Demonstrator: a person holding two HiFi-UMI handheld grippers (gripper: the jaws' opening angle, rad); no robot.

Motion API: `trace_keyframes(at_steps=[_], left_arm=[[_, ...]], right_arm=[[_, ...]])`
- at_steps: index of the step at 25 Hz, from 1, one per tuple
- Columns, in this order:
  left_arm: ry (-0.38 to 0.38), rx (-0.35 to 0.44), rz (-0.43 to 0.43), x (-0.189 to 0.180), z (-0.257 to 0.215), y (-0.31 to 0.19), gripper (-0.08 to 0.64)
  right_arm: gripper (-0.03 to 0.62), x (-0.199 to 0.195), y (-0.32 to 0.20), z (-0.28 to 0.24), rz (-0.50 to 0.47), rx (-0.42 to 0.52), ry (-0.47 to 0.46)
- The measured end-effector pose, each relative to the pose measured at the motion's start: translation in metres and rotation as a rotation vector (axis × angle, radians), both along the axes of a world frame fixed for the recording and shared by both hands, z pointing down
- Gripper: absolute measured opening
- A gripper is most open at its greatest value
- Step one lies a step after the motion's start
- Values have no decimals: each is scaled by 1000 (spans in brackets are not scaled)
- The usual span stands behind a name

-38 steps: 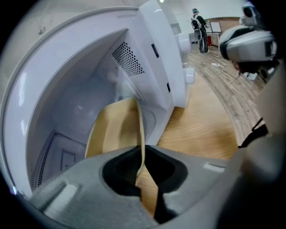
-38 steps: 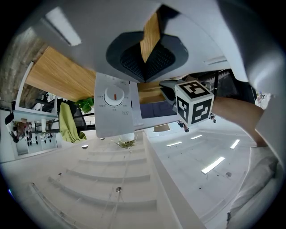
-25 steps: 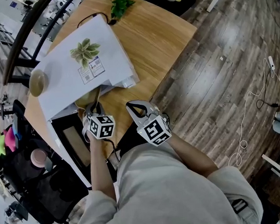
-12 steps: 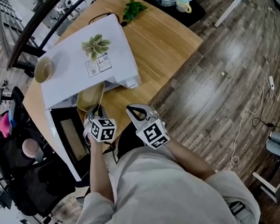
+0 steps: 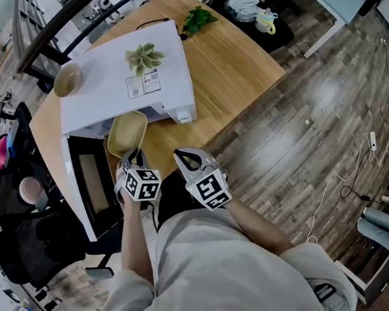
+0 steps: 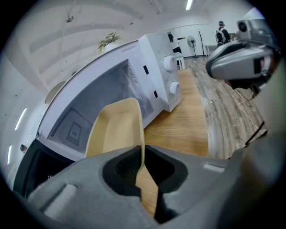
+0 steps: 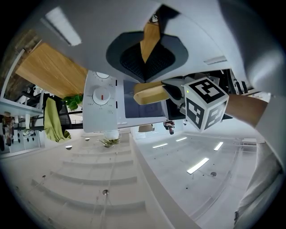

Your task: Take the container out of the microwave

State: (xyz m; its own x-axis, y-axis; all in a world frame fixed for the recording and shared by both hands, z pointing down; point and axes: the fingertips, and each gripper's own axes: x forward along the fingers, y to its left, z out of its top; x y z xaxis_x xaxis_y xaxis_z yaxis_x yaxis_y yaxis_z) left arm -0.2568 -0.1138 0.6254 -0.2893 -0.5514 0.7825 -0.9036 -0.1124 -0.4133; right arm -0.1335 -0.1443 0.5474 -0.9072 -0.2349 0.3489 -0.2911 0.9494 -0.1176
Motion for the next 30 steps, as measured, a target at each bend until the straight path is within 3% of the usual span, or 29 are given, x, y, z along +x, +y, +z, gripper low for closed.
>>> trace_keyframes(at_steps=[20, 30], left_arm=[[55, 66, -69, 27, -9, 64, 28], [142, 180, -102, 38, -29, 88, 28]], right_arm=[[11, -11, 34, 3, -59, 13, 33], [11, -9, 60, 1, -20, 43, 50]])
